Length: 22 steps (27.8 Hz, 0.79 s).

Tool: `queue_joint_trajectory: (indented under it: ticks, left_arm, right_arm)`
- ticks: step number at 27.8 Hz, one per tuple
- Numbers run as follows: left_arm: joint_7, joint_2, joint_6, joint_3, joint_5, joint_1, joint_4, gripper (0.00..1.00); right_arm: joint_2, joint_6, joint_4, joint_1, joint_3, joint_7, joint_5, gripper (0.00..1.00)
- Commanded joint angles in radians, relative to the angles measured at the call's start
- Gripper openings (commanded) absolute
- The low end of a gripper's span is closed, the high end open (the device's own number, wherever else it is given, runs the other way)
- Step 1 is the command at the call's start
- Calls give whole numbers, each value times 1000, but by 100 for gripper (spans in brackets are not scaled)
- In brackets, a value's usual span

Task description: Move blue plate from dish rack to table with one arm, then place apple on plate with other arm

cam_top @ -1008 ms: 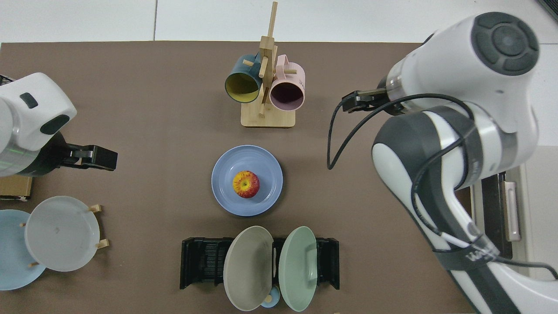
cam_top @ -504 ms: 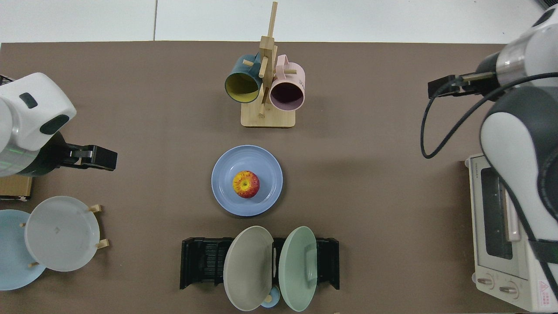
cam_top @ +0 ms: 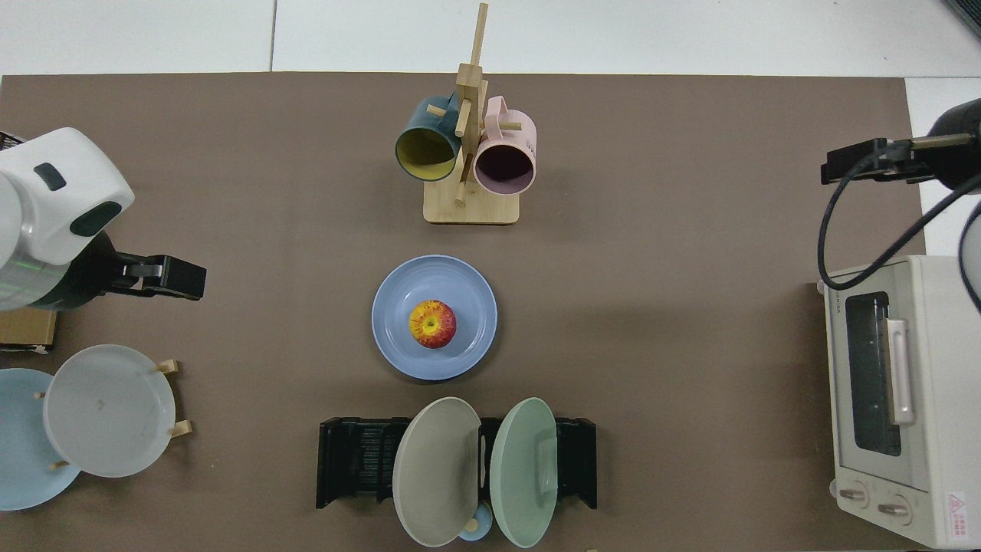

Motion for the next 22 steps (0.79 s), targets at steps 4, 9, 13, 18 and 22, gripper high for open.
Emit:
queue_joint_trajectory:
  ticks: [4,9,13,18,22]
  left_arm:
    - [-9,0,-22,2,5,1,17,100]
    - [-9,0,-22,2,5,1,17,100]
    - [-9,0,-22,2,5,1,17,100]
    - [-9,0,-22,2,5,1,17,100]
    - [-9,0,-22,2,5,1,17,100]
  right_arm:
    - [-126,52,-198,-35,19,-84,8,100]
    - [-134,59,-209,-18,21,-37,-2,100]
    - [-134,40,-206,-8,22,-7,-1,100]
    - [-134,34,-206,-6,21,-6,-1,100]
    - [-134,34,-206,6,21,-4,-2,100]
